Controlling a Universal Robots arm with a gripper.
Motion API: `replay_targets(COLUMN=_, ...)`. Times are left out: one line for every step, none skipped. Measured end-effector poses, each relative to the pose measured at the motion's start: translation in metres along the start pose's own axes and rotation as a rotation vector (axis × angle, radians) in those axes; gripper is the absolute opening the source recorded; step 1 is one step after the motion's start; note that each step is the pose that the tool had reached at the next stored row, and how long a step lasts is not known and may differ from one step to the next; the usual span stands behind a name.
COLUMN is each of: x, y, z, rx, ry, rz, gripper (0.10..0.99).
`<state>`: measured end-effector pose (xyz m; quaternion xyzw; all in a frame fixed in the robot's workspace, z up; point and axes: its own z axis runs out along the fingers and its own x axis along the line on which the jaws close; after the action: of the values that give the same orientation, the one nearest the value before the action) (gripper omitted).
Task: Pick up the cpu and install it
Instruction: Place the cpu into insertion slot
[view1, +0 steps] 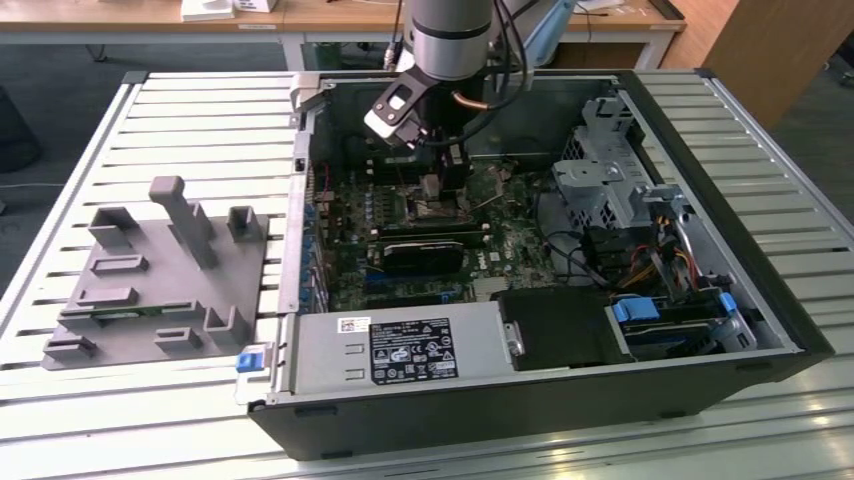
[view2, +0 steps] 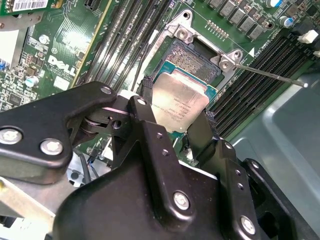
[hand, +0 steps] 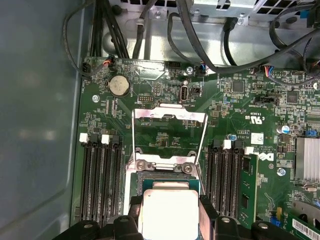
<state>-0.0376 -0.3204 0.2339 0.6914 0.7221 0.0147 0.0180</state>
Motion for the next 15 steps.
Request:
replay_targets(x=0.0, y=0.0, z=0.0001, rx=0.0, ry=-0.0002, rz=0.0, gripper=0.529)
replay_targets(x=0.0, y=0.0, z=0.0002, rx=0.0, ry=0.0, rz=0.0, gripper=0.529)
replay_targets(x=0.0, y=0.0, z=0.0004, rx=0.0, ry=0.0, rz=0.0, gripper=0.529)
replay_targets(x=0.0, y=0.0, z=0.0005, rx=0.0, ry=0.0001, rz=0.0, gripper=0.529)
replay_targets(x=0.0, y=0.0, z=0.0007, rx=0.0, ry=0.0002, rz=0.0, gripper=0.529)
replay_targets(x=0.0, y=0.0, z=0.001, rx=0.0, ry=0.0003, rz=0.0, gripper=0.529)
replay_targets(x=0.0, y=0.0, z=0.0013, rx=0.0, ry=0.0002, rz=0.0, gripper=0.529)
replay_targets(x=0.0, y=0.0, z=0.0016, rx=0.0, ry=0.0001, rz=0.0, gripper=0.529)
replay_targets(x=0.0, y=-0.0001, z=0.002, rx=0.0, ry=0.0, rz=0.0, gripper=0.529)
replay_targets(x=0.0, y=-0.0001, z=0.0024, rx=0.0, ry=0.0001, rz=0.0, gripper=0.529)
replay_targets(x=0.0, y=-0.0001, z=0.0027, rx=0.0, ry=0.0001, rz=0.0, gripper=0.529)
replay_targets(x=0.0, y=-0.0001, z=0.003, rx=0.0, ry=0.0, rz=0.0, gripper=0.529)
replay_targets(x=0.0, y=-0.0001, z=0.0031, rx=0.0, ry=-0.0001, rz=0.0, gripper=0.529)
replay_targets(x=0.0001, y=-0.0003, z=0.006, rx=0.0, ry=0.0001, rz=0.0, gripper=0.529)
replay_targets(x=0.0001, y=-0.0004, z=0.0082, rx=0.0, ry=0.0, rz=0.0, gripper=0.529)
